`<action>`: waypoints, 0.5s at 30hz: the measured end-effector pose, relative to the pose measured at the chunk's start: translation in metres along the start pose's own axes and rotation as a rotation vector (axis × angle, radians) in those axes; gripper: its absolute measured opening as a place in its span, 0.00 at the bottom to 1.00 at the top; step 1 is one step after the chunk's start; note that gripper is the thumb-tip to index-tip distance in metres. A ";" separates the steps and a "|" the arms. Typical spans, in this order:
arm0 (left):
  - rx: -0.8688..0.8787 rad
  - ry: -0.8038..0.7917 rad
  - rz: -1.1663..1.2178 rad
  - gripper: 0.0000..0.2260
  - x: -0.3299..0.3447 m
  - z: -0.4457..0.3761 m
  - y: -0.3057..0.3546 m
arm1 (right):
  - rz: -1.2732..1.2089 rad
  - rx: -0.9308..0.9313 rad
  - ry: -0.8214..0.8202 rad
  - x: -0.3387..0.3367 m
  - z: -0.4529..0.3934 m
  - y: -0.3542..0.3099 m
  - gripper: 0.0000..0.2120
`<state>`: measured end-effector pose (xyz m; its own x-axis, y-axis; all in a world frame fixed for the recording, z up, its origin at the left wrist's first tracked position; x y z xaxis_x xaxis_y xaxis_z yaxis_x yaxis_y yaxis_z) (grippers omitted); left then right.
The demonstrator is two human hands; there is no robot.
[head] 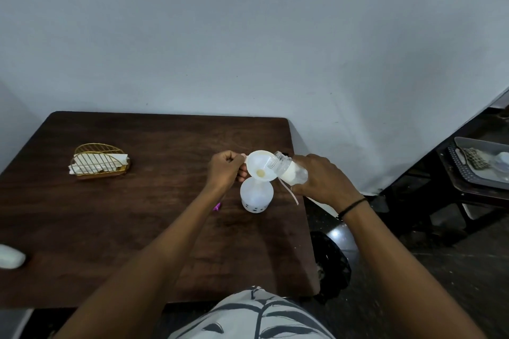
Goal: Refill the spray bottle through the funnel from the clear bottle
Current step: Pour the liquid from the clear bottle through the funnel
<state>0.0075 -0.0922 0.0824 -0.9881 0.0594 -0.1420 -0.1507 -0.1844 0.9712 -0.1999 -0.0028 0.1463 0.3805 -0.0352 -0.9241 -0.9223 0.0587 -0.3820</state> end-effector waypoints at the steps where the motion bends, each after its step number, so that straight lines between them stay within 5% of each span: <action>1: 0.001 0.002 0.000 0.10 0.000 0.000 0.000 | 0.019 0.003 -0.009 0.000 0.000 -0.001 0.24; 15: 0.021 0.010 -0.019 0.09 -0.002 0.000 -0.004 | 0.146 -0.015 -0.044 -0.006 0.001 -0.010 0.25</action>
<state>0.0106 -0.0913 0.0791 -0.9854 0.0529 -0.1619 -0.1685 -0.1628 0.9722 -0.1931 -0.0019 0.1557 0.2446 0.0163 -0.9695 -0.9688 0.0446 -0.2437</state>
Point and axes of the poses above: each hand's wrist, its own z-axis away from the middle knuckle, its own x-axis out of the palm, y = z × x, the point moved 8 cm from there along -z, towards the middle knuckle, and after that the axes turned 5 degrees about y, right-handed, at the moved point
